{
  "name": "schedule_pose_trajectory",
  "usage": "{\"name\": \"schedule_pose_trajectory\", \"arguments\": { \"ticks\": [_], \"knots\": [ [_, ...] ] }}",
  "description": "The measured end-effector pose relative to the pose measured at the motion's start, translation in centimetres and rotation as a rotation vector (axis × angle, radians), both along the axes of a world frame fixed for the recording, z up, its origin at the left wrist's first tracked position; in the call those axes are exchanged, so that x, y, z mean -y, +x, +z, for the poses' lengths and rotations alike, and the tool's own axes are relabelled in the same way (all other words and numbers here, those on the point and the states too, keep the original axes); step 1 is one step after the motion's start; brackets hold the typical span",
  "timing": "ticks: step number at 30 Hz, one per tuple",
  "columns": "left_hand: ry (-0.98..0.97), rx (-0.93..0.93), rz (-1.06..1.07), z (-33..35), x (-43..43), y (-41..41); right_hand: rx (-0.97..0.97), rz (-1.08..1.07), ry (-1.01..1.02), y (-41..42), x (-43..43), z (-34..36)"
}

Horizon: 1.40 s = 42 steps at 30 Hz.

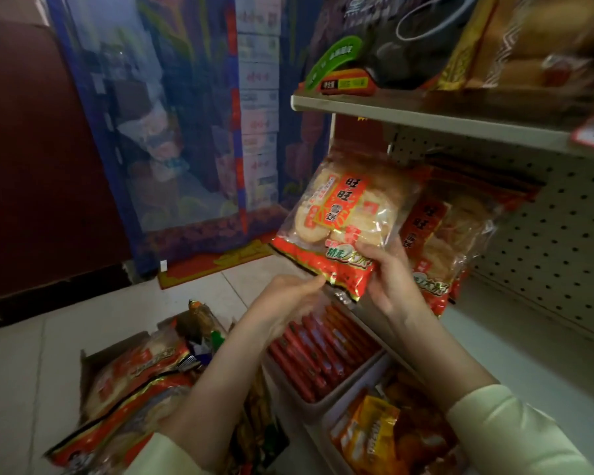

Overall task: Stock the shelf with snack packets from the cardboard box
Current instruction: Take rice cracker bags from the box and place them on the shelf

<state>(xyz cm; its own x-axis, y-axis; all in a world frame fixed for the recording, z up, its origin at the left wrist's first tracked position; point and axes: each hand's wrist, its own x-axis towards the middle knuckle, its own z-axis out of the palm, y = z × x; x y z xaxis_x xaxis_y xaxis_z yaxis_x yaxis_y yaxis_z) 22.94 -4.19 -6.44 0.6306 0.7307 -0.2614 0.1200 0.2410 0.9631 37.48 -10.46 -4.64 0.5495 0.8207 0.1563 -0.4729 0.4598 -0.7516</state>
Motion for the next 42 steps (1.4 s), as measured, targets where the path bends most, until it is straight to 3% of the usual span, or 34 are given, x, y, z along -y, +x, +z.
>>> {"name": "schedule_pose_trajectory", "arguments": {
  "ticks": [2,4,8,13,16,19,23,25,42],
  "knots": [
    [0.14,-0.006,0.202,0.5,-0.2,1.3,0.007,-0.071,0.011,2.0,1.5,-0.2],
    [0.302,0.046,0.248,1.0,-0.5,2.9,-0.01,-0.11,-0.015,3.4,3.2,-0.8],
    [0.614,-0.011,0.043,1.0,0.0,7.3,0.105,-0.225,-0.073,4.9,6.4,-1.1],
    [0.776,-0.102,-0.22,1.0,1.6,10.6,0.441,-0.288,-0.247,5.3,8.9,-0.9],
    [0.841,-0.195,-0.252,1.2,1.9,11.2,0.528,-0.502,-0.394,6.0,9.7,-1.2],
    [0.849,-0.177,-0.265,1.1,1.7,11.0,0.531,-0.644,-0.548,7.9,10.3,-2.0],
    [0.846,-0.135,-0.262,0.5,1.3,10.7,0.335,-0.217,-0.405,8.9,10.1,-3.0],
    [0.835,-0.151,-0.255,0.4,1.1,10.6,0.354,-0.148,-0.394,8.4,9.7,-3.1],
    [0.766,-0.155,-0.247,0.6,-2.8,11.4,0.36,-0.23,-0.457,7.7,3.5,-3.0]
  ]
}}
